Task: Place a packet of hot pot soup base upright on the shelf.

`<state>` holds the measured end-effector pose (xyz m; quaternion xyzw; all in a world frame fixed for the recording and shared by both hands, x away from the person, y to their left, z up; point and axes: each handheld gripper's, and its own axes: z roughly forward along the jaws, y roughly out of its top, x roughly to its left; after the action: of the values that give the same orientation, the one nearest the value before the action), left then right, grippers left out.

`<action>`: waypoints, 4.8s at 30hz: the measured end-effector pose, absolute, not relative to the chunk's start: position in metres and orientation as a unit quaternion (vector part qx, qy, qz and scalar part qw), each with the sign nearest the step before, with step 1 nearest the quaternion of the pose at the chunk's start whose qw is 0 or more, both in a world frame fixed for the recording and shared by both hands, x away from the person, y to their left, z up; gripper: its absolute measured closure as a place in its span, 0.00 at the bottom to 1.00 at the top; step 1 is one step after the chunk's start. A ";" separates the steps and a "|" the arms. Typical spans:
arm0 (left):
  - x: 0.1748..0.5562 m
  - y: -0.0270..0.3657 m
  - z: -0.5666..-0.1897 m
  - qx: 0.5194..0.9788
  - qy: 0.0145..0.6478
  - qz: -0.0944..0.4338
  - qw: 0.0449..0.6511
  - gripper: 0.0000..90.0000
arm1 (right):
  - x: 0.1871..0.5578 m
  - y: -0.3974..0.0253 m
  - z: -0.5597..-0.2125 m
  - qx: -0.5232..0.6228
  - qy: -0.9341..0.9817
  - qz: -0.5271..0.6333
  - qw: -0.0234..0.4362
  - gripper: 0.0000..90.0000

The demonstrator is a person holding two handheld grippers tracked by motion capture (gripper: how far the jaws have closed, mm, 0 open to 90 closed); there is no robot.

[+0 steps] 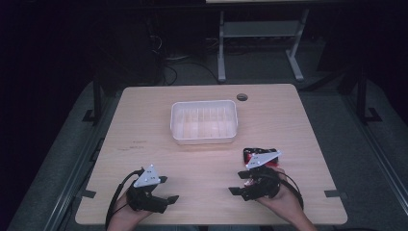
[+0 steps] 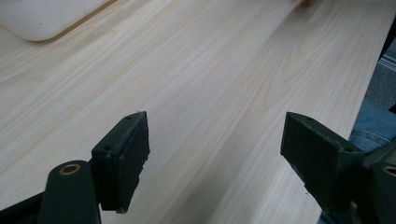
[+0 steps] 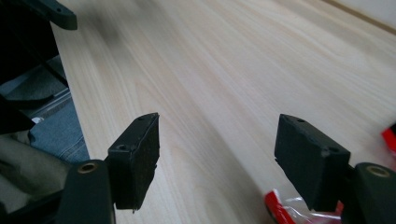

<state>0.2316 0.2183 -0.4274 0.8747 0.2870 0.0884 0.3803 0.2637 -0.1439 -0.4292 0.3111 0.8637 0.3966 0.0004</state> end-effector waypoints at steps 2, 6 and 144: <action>0.231 0.216 -0.428 0.875 0.285 0.087 0.380 0.26 | 0.266 -0.150 -0.428 0.318 0.860 0.400 0.003 0.34; 0.231 0.210 -0.428 0.879 0.278 0.083 0.379 0.28 | 0.272 -0.165 -0.426 0.332 0.853 0.402 0.010 0.33; 0.317 -0.038 -0.453 0.939 0.186 0.005 0.290 0.43 | 0.356 -0.266 -0.448 0.508 0.776 0.363 -0.089 0.98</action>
<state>0.3168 -0.0376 -0.4530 0.9388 0.1857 0.0052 0.2902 0.3555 -0.2658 -0.4484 0.5076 0.7763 0.3631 -0.0889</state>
